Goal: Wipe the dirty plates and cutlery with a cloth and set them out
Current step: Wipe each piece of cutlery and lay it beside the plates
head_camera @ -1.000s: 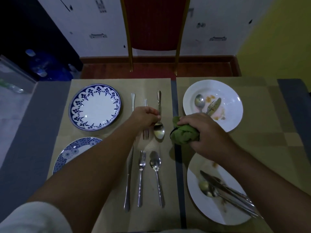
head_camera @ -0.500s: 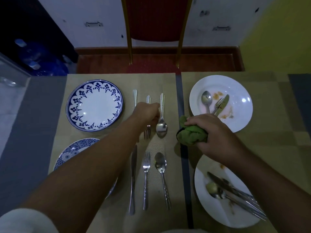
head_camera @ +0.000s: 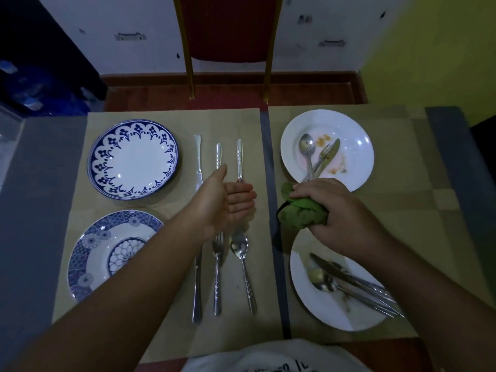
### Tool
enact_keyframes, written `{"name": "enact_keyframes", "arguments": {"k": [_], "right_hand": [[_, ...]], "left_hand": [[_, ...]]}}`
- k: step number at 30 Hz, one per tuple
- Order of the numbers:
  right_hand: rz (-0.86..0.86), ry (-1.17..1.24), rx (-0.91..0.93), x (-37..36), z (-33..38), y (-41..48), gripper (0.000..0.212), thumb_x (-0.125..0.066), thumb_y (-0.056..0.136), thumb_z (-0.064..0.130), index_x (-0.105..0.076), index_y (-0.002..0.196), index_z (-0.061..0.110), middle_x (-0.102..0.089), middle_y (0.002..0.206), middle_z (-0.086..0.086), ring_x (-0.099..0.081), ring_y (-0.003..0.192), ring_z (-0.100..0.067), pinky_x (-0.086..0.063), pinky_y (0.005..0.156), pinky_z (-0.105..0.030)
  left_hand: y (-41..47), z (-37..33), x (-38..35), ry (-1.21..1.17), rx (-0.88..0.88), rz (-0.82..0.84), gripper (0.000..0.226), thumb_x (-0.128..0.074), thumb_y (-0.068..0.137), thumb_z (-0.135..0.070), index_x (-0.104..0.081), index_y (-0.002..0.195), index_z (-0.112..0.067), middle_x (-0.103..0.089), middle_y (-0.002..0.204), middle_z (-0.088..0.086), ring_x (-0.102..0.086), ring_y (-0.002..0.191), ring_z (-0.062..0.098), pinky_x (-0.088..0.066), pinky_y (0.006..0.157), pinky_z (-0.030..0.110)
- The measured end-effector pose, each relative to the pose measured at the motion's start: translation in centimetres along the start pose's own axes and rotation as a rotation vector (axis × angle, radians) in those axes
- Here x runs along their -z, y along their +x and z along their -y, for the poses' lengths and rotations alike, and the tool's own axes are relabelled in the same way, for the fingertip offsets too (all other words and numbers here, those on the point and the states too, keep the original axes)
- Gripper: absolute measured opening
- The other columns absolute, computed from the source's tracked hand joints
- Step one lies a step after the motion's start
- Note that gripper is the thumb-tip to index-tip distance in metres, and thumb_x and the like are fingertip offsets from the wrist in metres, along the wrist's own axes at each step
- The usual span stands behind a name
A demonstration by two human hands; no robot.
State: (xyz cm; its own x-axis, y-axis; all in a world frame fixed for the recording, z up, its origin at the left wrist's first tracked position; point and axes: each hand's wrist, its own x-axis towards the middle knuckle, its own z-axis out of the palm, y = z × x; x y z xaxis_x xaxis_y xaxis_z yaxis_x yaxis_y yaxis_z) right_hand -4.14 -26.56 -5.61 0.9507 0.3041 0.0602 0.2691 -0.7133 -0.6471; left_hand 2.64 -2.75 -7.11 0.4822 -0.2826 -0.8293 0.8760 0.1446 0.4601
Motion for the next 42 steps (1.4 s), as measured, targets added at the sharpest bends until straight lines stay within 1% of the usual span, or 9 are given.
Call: {"name": "enact_keyframes", "arguments": {"k": [3, 9, 13, 23, 26, 31, 34, 37, 42], "right_hand": [[-0.022, -0.016, -0.025, 0.8, -0.1, -2.4, 0.053, -0.073, 0.067, -0.007, -0.067, 0.115, 0.013, -0.064, 0.118, 0.001, -0.055, 0.113, -0.020, -0.043, 0.098, -0.033], [-0.092, -0.064, -0.195, 2.0, -0.5, -8.6, 0.059, -0.074, 0.066, -0.005, -0.066, 0.118, 0.022, -0.062, 0.123, 0.009, -0.051, 0.118, -0.011, -0.037, 0.099, -0.016], [-0.115, -0.080, -0.250, 2.6, -0.9, -12.2, 0.062, -0.074, 0.062, -0.006, -0.065, 0.117, 0.021, -0.062, 0.121, 0.010, -0.051, 0.117, -0.012, -0.036, 0.098, -0.016], [-0.161, -0.050, -0.307, 4.3, -3.2, -17.6, 0.063, -0.067, 0.060, -0.002, -0.065, 0.117, 0.023, -0.062, 0.119, 0.011, -0.051, 0.116, -0.012, -0.035, 0.097, -0.014], [-0.136, -0.020, -0.290, 5.3, -5.0, -18.0, 0.069, -0.067, 0.057, -0.012, -0.066, 0.117, 0.022, -0.062, 0.119, 0.009, -0.051, 0.117, -0.013, -0.035, 0.097, -0.013], [-0.027, 0.060, -0.174, 6.9, -8.1, -18.5, 0.069, -0.069, 0.056, -0.013, -0.067, 0.117, 0.019, -0.061, 0.120, 0.009, -0.051, 0.116, -0.012, -0.033, 0.098, -0.009], [0.029, 0.094, -0.066, 7.8, -9.7, -18.7, 0.067, -0.069, 0.056, -0.012, -0.068, 0.116, 0.017, -0.064, 0.120, 0.006, -0.053, 0.116, -0.016, -0.037, 0.100, -0.020], [0.066, 0.127, 0.014, 8.5, -10.8, -18.7, 0.065, -0.070, 0.056, -0.012, -0.068, 0.115, 0.016, -0.065, 0.119, 0.005, -0.055, 0.115, -0.019, -0.042, 0.099, -0.029], [0.132, 0.170, 0.089, 9.6, -12.2, -18.6, 0.063, -0.071, 0.058, -0.007, -0.068, 0.116, 0.018, -0.065, 0.120, 0.005, -0.054, 0.115, -0.016, -0.039, 0.100, -0.023]], "left_hand": [[-1.2, 1.8, -1.1, 0.039, 0.005, 0.025, 0.075, -0.027, 0.103, -0.061, -0.060, 0.132, 0.000, -0.066, 0.130, 0.020, -0.062, 0.122, 0.030, -0.044, 0.110, 0.042], [-2.8, 5.7, -2.9, 0.080, 0.039, 0.083, 0.069, -0.029, 0.103, -0.061, -0.065, 0.120, -0.005, -0.068, 0.130, 0.017, -0.063, 0.122, 0.028, -0.045, 0.109, 0.041], [-3.4, 8.0, -4.0, 0.070, 0.079, 0.104, 0.069, -0.030, 0.104, -0.056, -0.059, 0.134, -0.001, -0.066, 0.132, 0.018, -0.062, 0.122, 0.029, -0.044, 0.109, 0.042], [-4.7, 14.2, -8.1, 0.142, 0.162, 0.088, 0.053, -0.038, 0.105, -0.046, -0.067, 0.120, -0.005, -0.073, 0.120, 0.015, -0.065, 0.117, 0.029, -0.049, 0.106, 0.041], [-4.4, 16.6, -9.6, 0.079, 0.200, 0.063, 0.048, -0.042, 0.104, -0.044, -0.069, 0.116, -0.006, -0.076, 0.114, 0.012, -0.069, 0.111, 0.028, -0.054, 0.093, 0.036], [-3.4, 20.8, -13.5, -0.013, 0.187, -0.078, 0.038, -0.061, 0.095, -0.037, -0.070, 0.114, -0.005, -0.077, 0.090, 0.009, -0.069, 0.065, 0.018, -0.053, 0.058, 0.026], [-2.8, 22.8, -16.5, -0.123, 0.173, -0.166, 0.031, -0.057, 0.100, -0.033, -0.065, 0.109, -0.004, -0.075, 0.074, 0.006, -0.065, 0.052, 0.015, -0.046, 0.043, 0.022], [-2.5, 23.6, -18.7, -0.248, 0.156, -0.252, 0.026, -0.056, 0.100, -0.028, -0.062, 0.104, -0.003, -0.077, 0.076, 0.010, -0.063, 0.046, 0.016, -0.041, 0.040, 0.018], [-2.4, 23.6, -20.7, -0.330, 0.099, -0.327, 0.023, -0.053, 0.102, -0.025, -0.061, 0.098, -0.004, -0.076, 0.070, 0.008, -0.058, 0.040, 0.012, -0.039, 0.035, 0.014]]}}
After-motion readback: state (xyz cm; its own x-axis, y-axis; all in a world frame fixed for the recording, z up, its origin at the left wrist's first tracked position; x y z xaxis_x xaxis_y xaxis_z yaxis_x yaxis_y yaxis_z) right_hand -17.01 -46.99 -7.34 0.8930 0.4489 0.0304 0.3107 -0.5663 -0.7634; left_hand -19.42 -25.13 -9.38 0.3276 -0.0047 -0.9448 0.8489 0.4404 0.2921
